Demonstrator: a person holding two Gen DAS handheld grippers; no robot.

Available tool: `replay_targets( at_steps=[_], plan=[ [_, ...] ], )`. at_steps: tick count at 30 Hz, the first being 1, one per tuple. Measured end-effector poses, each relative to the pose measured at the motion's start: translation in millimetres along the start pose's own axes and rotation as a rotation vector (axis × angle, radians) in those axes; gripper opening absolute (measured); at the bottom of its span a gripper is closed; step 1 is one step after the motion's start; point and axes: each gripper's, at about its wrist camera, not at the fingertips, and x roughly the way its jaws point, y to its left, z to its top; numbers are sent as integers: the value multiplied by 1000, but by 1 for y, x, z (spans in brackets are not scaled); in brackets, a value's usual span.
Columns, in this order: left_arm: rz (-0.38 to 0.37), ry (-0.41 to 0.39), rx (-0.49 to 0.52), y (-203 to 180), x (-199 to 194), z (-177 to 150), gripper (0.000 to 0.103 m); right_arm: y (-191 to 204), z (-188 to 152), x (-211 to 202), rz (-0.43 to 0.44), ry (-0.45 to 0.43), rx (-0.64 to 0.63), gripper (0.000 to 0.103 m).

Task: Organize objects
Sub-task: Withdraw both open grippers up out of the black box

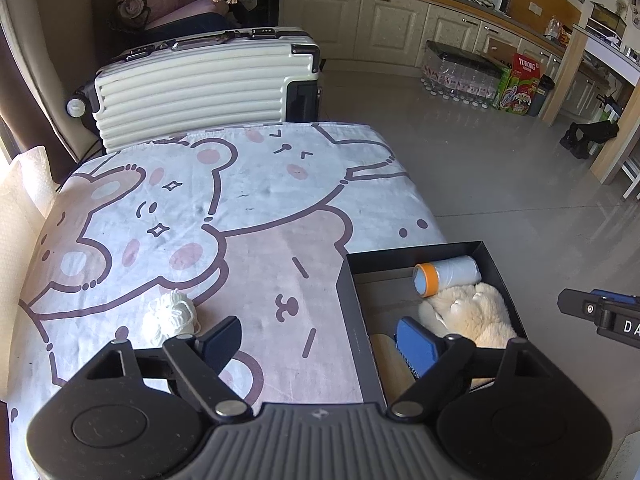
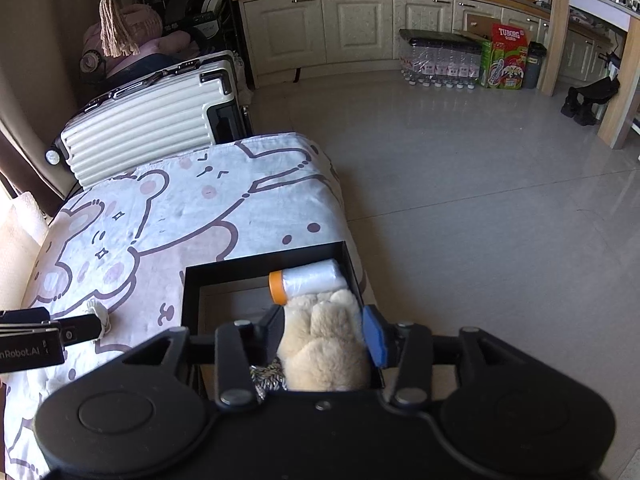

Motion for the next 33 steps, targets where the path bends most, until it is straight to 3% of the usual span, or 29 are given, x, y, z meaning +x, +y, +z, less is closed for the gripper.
replay_targets(
  at_steps=[8,15,18,33],
  plan=[
    [43,-14,3,0,-1,-2,100,1,-5,-5,-26,-21,-27,77],
    [68,-10,-4,5,1,-2,103,4,-6,-2,-57,-26,-48,99],
    [69,-4,-5,5,3,-2,103,3,-7,0,-72,-22,-51,103],
    [74,10,3,4,9,-3,103,-2,-7,7,-94,-3,-50,103]
  ],
)
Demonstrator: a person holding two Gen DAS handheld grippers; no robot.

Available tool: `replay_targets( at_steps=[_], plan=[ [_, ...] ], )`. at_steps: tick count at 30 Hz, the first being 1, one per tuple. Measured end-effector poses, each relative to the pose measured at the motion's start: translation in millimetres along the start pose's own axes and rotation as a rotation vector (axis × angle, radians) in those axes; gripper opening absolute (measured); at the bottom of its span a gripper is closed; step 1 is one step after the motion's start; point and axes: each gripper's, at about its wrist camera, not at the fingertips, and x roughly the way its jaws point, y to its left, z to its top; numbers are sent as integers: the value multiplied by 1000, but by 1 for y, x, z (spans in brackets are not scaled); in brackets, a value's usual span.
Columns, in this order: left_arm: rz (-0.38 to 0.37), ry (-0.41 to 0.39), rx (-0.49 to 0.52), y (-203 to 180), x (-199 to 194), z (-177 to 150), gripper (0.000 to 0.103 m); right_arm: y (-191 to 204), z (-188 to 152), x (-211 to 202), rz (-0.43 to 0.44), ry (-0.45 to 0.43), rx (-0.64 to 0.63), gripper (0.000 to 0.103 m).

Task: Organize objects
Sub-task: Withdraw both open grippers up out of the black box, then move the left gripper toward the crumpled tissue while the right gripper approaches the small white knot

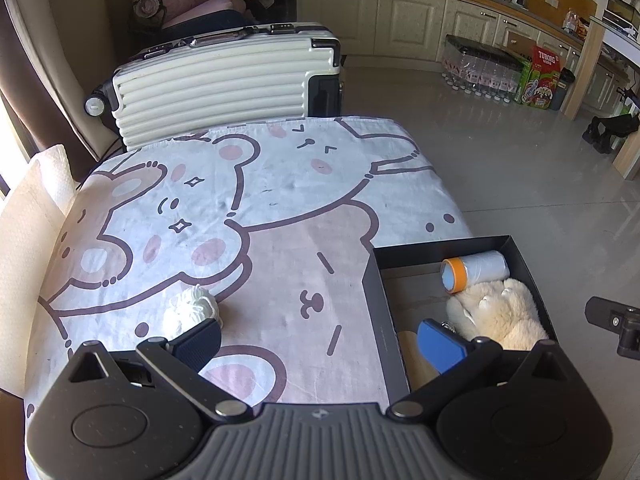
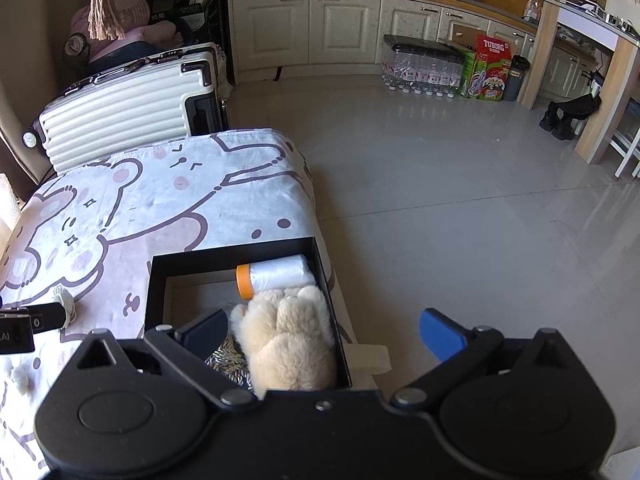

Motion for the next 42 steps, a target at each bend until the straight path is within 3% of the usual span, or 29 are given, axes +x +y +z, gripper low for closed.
replay_targets(
  at_steps=[14,42],
  plan=[
    [29,22,-46,31,5,-2,103,19,5,10,6,27,-17,103],
    [157,47,-233,158,-7,-26,103,146,13,21,160,51,-169,103]
  ],
)
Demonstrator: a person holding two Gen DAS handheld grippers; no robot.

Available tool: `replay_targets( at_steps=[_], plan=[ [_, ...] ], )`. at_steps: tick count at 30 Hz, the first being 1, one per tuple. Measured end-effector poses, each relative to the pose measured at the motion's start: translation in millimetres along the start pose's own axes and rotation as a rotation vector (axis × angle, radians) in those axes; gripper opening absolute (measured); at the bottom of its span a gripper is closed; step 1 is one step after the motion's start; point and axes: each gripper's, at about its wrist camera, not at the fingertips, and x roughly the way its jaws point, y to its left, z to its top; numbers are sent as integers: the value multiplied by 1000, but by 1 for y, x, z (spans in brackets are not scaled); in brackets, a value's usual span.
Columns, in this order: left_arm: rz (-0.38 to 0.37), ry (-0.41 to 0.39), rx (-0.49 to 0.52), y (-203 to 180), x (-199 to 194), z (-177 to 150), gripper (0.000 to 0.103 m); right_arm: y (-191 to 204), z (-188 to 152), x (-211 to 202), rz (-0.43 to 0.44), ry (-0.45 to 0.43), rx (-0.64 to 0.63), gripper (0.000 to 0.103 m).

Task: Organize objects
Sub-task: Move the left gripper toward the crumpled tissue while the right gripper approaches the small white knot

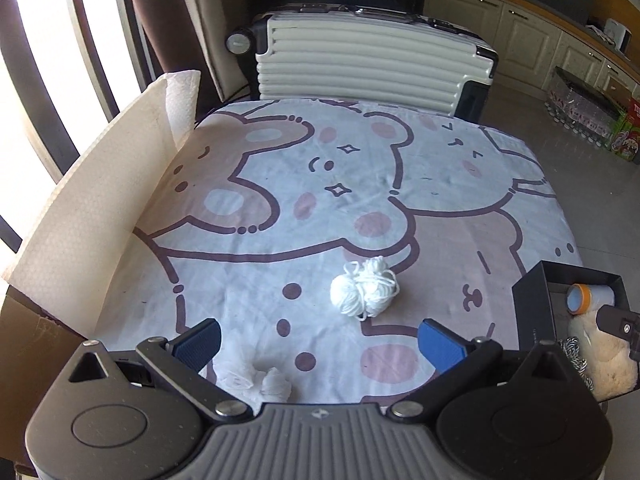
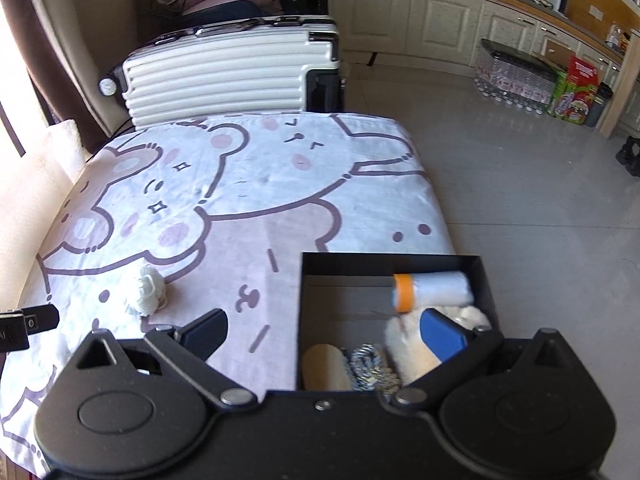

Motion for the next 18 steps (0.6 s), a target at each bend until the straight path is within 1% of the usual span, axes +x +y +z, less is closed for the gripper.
replay_targets(
  at_steps=[9,18],
  plan=[
    [31,2,-53,34,2,-1,103,39,6,9,49,5,-50,103],
    [43,-2,-68,49,4,-3,103,58,10,13,91,-14,-64,103]
  ],
)
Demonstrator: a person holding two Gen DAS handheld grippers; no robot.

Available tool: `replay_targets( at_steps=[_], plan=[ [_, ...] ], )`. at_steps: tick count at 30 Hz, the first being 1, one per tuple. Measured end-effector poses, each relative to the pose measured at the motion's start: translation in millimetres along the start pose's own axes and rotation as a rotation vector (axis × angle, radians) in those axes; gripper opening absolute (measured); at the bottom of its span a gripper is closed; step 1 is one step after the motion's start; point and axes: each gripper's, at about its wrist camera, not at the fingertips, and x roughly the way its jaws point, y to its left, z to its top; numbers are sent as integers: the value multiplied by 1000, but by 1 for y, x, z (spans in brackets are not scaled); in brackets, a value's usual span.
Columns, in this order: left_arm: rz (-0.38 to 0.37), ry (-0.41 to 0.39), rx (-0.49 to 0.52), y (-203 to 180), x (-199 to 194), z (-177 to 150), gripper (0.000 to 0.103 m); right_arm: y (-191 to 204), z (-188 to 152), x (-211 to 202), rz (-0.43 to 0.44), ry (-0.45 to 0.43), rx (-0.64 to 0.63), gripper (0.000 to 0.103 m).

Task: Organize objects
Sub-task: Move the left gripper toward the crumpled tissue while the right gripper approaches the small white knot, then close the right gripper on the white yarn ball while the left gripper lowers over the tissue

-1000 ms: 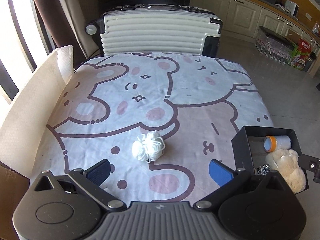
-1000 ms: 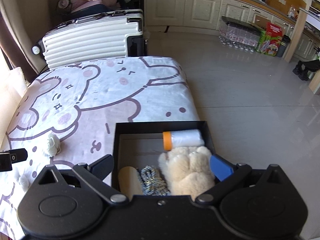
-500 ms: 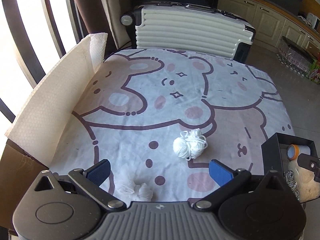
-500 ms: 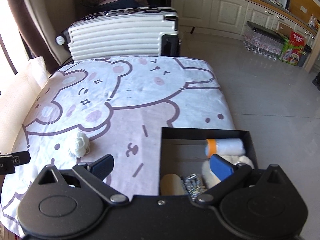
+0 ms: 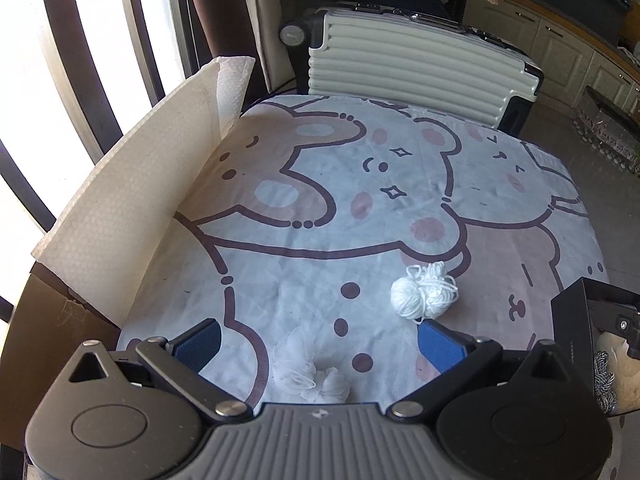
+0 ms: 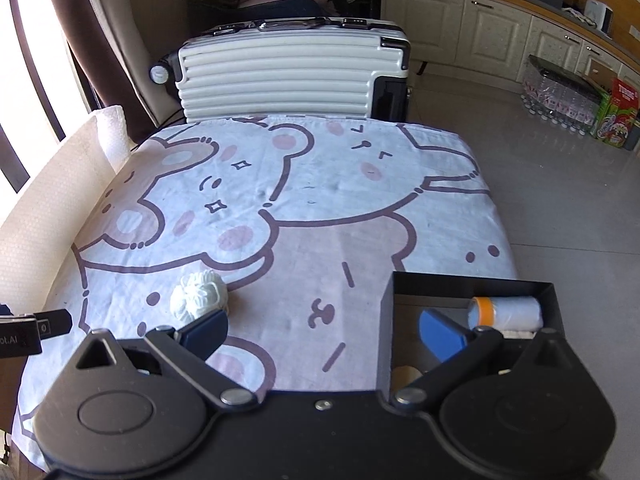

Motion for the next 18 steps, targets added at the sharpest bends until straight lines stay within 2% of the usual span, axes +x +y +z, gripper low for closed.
replay_targets(
  at_steps=[6,10,18],
  plan=[
    [-18,-20,-11,6,3,-2,103,7,3,6,-2,-6,12,103],
    [9,-2,11,5,10,-3,103,11,5,13,11,-15,25,103],
    [-8,26,14,19,24,-4,103,26,10,34,54,-4,4,103]
  ],
)
